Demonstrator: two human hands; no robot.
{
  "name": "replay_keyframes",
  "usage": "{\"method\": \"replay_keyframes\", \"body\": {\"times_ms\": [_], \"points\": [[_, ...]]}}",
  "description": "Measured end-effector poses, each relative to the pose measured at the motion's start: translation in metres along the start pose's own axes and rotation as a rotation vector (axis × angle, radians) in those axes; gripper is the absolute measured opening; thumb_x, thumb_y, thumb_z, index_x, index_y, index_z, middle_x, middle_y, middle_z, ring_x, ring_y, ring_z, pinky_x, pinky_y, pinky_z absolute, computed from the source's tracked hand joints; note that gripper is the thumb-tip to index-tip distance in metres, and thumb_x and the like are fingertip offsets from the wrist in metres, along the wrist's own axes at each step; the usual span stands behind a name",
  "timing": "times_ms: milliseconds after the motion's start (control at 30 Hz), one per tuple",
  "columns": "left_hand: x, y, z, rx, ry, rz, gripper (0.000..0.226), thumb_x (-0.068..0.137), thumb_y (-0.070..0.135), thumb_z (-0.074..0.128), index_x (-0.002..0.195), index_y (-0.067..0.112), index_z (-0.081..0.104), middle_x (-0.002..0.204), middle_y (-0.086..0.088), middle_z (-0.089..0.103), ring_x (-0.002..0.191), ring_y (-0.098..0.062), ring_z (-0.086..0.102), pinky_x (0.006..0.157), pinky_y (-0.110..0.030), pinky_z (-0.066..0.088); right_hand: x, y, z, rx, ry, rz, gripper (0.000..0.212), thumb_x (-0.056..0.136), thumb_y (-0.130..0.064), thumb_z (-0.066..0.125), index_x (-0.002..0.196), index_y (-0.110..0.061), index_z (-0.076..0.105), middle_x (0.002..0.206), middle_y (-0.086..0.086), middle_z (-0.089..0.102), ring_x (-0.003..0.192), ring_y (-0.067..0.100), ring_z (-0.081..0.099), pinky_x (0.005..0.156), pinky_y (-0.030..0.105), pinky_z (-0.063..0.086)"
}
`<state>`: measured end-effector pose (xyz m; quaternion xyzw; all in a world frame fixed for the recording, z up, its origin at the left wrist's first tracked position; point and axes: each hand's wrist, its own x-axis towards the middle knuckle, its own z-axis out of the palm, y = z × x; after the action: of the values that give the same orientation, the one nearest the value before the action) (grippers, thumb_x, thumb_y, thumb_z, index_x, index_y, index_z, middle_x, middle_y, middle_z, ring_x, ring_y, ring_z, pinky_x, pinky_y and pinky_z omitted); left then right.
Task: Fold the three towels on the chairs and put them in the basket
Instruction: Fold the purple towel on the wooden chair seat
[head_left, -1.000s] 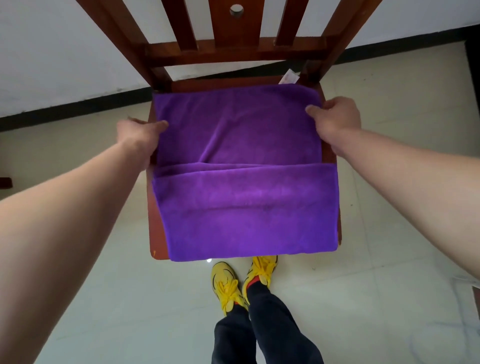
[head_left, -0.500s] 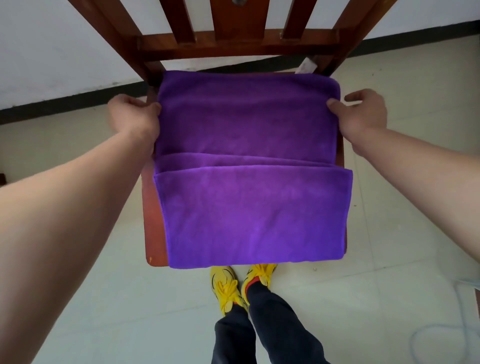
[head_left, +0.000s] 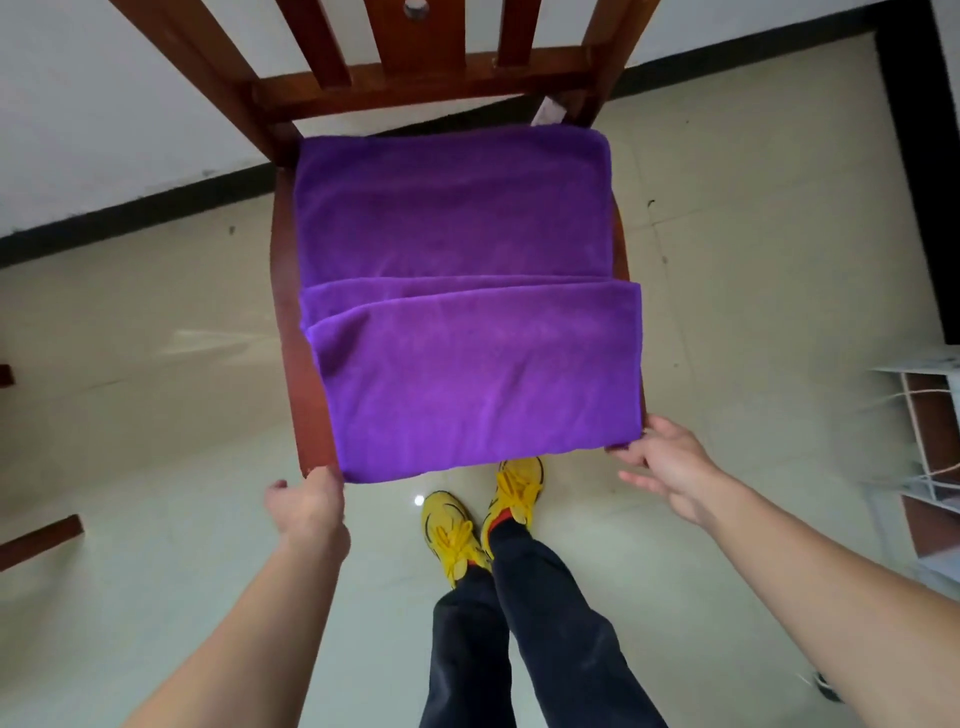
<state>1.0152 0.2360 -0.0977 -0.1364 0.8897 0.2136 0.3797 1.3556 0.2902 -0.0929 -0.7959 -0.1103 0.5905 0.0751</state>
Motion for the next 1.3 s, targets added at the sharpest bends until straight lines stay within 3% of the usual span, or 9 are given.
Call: {"method": "replay_keyframes", "body": {"times_ms": [100,233,300,467,533,733,833,1000,1300], "points": [[0.0,-0.011,0.001,-0.053,-0.321,-0.055,0.044,0.076,-0.004,0.054,0.115,0.016,0.049,0.1,-0.003,0.058,0.085,-0.018,0.056,0.066,-0.03,0.046,0.001,0.012,0.004,0.025,-0.046,0.001,0.045,0.079,0.007,0.063,0.114,-0.021,0.059,0.095,0.0,0.069,0.087,0.015,0.064,0.064,0.031,0.052],[0.003,-0.014,-0.008,-0.031,-0.51,-0.171,0.011,0.086,0.004,0.054,0.087,0.016,0.054,0.086,-0.001,0.06,0.085,-0.012,0.06,0.071,-0.029,0.045,-0.001,0.028,0.007,-0.16,-0.085,0.015,0.018,0.08,-0.01,0.075,0.094,-0.017,0.066,0.091,0.0,0.071,0.087,0.014,0.064,0.069,0.03,0.05],[0.002,-0.021,-0.013,0.052,-0.577,-0.184,0.011,0.09,0.012,0.057,0.081,0.018,0.055,0.081,-0.001,0.06,0.082,-0.012,0.059,0.075,-0.029,0.045,-0.007,0.038,0.007,-0.211,-0.072,-0.008,0.013,0.082,-0.02,0.075,0.089,-0.017,0.065,0.089,0.001,0.071,0.086,0.012,0.064,0.071,0.03,0.049],[-0.006,-0.031,-0.031,0.112,-0.445,-0.021,0.011,0.091,0.027,0.063,0.093,0.017,0.058,0.09,0.001,0.061,0.088,-0.015,0.058,0.082,-0.036,0.046,-0.034,0.058,-0.001,0.006,-0.004,-0.071,0.013,0.089,-0.03,0.067,0.093,-0.018,0.065,0.09,0.002,0.073,0.087,0.015,0.068,0.069,0.031,0.05],[-0.013,-0.032,-0.04,0.052,-0.402,0.033,0.016,0.093,0.026,0.06,0.085,0.016,0.052,0.086,-0.001,0.058,0.08,-0.015,0.056,0.08,-0.038,0.049,-0.047,0.061,-0.007,0.058,0.026,-0.098,0.015,0.091,-0.032,0.064,0.095,-0.017,0.064,0.087,0.001,0.073,0.084,0.015,0.07,0.065,0.03,0.049],[-0.048,-0.035,-0.066,-0.018,-0.285,0.13,0.029,0.099,0.014,0.05,0.073,0.014,0.037,0.074,-0.008,0.049,0.045,-0.018,0.054,0.037,-0.02,0.048,-0.087,0.065,-0.014,0.062,0.046,-0.16,0.018,0.093,-0.032,0.062,0.089,-0.015,0.065,0.084,0.004,0.071,0.077,0.015,0.069,0.056,0.027,0.043],[-0.063,-0.043,-0.084,0.014,-0.246,0.179,0.028,0.099,0.012,0.048,0.074,0.015,0.036,0.073,-0.007,0.048,0.024,-0.007,0.042,0.032,-0.014,0.039,-0.107,0.072,-0.014,0.094,0.071,-0.218,0.018,0.091,-0.026,0.062,0.084,-0.01,0.061,0.076,0.003,0.067,0.074,0.018,0.067,0.055,0.027,0.042],[-0.087,-0.067,-0.121,0.01,-0.324,0.172,0.022,0.096,0.007,0.054,0.076,0.012,0.044,0.07,-0.008,0.05,0.025,-0.006,0.041,0.033,-0.014,0.039,-0.14,0.098,-0.027,0.108,0.153,-0.289,0.015,0.085,-0.014,0.064,0.073,-0.007,0.059,0.063,0.001,0.045,0.063,0.014,0.055,0.054,0.029,0.044],[-0.122,-0.132,-0.181,-0.132,-0.317,0.191,0.016,0.095,-0.002,0.045,0.104,0.012,0.044,0.08,-0.01,0.054,0.054,-0.021,0.05,0.035,-0.017,0.045,-0.19,0.177,-0.059,0.032,0.06,-0.37,0.028,0.084,-0.013,0.067,0.059,-0.011,0.054,0.062,0.001,0.052,0.067,0.017,0.059,0.046,0.022,0.044]]}}
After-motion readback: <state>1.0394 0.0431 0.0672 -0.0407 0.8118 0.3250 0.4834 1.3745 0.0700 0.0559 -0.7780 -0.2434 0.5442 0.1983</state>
